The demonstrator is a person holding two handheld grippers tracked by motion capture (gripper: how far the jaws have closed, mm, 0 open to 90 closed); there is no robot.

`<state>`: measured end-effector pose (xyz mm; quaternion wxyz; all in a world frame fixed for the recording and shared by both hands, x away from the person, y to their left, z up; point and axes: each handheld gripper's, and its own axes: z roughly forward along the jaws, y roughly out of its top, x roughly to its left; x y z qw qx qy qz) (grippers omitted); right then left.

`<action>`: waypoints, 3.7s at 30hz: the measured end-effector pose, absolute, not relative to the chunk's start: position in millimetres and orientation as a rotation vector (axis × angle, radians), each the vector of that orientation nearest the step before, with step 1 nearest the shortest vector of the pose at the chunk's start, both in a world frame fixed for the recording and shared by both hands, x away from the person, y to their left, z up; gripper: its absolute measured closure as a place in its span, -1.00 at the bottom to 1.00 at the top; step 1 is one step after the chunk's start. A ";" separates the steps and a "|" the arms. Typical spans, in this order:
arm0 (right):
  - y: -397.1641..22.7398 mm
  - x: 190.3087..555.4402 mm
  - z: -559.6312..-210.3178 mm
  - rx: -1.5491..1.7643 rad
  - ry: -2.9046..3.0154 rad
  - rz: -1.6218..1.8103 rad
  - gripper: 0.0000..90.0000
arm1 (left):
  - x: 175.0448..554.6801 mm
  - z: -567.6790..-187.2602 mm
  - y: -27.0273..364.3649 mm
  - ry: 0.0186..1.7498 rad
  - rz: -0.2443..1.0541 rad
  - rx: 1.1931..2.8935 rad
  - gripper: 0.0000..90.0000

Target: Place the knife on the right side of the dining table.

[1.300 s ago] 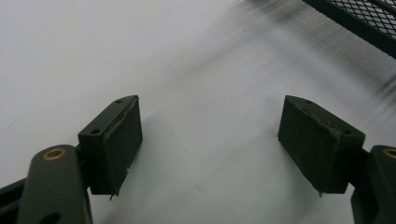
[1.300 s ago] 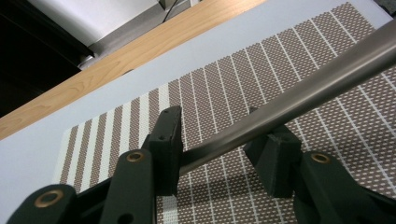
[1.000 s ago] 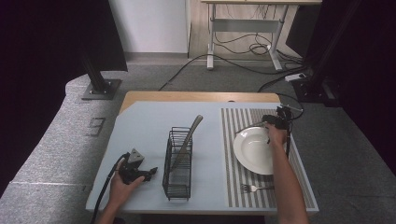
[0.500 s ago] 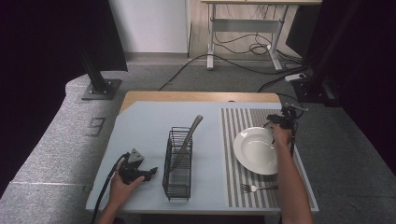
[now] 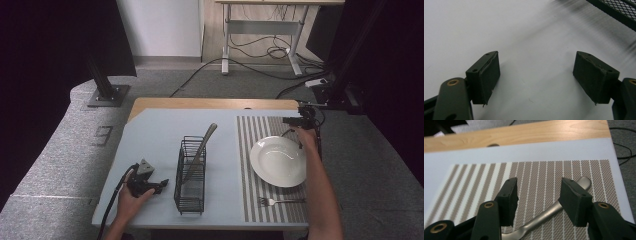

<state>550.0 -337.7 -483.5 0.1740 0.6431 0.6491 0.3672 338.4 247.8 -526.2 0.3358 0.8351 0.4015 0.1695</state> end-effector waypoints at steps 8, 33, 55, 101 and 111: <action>-339.4 569.5 -501.4 1.798 1.991 0.956 0.01 | 338.7 -526.3 248.1 1.048 0.439 2.177 -0.54; -354.7 566.7 -507.1 1.891 2.018 0.812 0.08 | 338.6 -526.2 248.0 1.050 0.440 2.178 -0.54; -389.5 536.8 -503.6 1.965 1.862 0.914 0.01 | 338.7 -526.2 248.1 1.049 0.439 2.178 -0.54; -348.8 501.1 -473.6 1.776 1.865 1.114 -0.10 | 338.6 -526.3 248.0 1.049 0.440 2.177 -0.54; -305.5 457.4 -454.0 1.626 1.936 1.231 -0.10 | 338.5 -526.2 248.0 1.049 0.441 2.178 -0.54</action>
